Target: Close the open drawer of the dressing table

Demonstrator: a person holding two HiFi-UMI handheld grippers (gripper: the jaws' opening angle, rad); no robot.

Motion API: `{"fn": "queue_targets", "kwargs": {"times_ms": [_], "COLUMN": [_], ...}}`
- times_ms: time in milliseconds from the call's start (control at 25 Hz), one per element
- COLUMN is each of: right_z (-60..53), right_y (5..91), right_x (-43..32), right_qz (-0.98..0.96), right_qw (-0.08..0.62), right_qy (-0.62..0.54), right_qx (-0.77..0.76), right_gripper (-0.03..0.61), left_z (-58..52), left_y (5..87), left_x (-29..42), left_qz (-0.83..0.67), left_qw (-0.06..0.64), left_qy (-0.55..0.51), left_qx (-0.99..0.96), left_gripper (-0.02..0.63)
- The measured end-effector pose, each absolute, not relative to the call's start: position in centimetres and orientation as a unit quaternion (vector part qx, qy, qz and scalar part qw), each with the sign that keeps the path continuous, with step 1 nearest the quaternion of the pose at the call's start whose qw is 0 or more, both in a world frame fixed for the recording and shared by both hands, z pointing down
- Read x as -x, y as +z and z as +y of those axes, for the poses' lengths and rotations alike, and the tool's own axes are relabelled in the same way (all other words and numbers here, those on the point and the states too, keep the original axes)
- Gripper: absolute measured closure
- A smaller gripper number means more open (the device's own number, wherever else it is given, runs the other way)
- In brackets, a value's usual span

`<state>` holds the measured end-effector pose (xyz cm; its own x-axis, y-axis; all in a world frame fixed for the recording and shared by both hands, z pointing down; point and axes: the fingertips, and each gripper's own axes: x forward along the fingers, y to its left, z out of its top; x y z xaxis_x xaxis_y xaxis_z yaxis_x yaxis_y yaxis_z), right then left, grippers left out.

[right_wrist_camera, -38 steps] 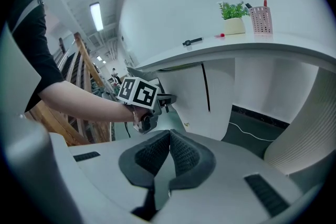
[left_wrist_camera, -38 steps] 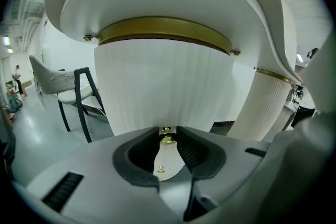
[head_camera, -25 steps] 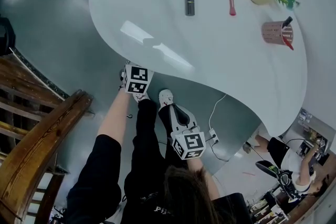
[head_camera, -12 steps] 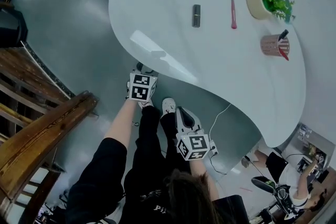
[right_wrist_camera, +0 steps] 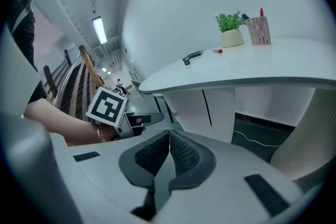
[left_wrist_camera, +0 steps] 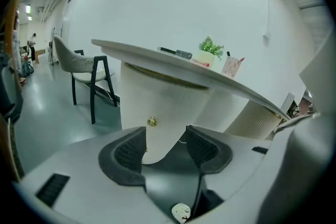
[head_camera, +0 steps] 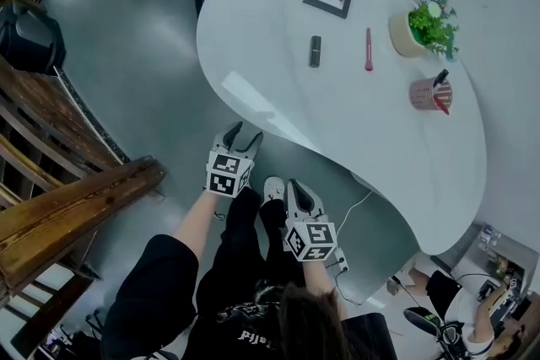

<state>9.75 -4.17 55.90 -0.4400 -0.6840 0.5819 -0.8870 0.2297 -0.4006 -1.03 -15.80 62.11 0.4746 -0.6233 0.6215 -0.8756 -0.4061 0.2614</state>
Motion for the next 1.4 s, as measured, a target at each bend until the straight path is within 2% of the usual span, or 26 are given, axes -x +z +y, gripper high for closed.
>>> {"fn": "queue_targets", "kwargs": {"times_ms": [560,880,1400], "right_z": [-4.6,-5.2,-4.6], "right_y": [49.5,46.1,42.2], "right_x": [-11.4,-12.5,-14.3], "right_qz": [-0.793,-0.803,-0.808], "right_qw": [0.125,0.114,0.097], "right_qy": [0.305,0.272,0.234], "right_qx": [-0.513,-0.517,-0.532], "right_gripper": [0.551,0.551,0.551], "left_z": [-10.0,-8.7,-7.0], "left_y": [52.8,47.8,42.8], "left_x": [-1.1,-2.4,-4.4], "left_qz": [-0.476,-0.468,-0.466], "left_qw": [0.263,0.222,0.189], "left_qy": [0.178,0.158,0.135], "left_qx": [-0.82,-0.84,-0.854], "left_gripper": [0.382,0.393,0.41]}}
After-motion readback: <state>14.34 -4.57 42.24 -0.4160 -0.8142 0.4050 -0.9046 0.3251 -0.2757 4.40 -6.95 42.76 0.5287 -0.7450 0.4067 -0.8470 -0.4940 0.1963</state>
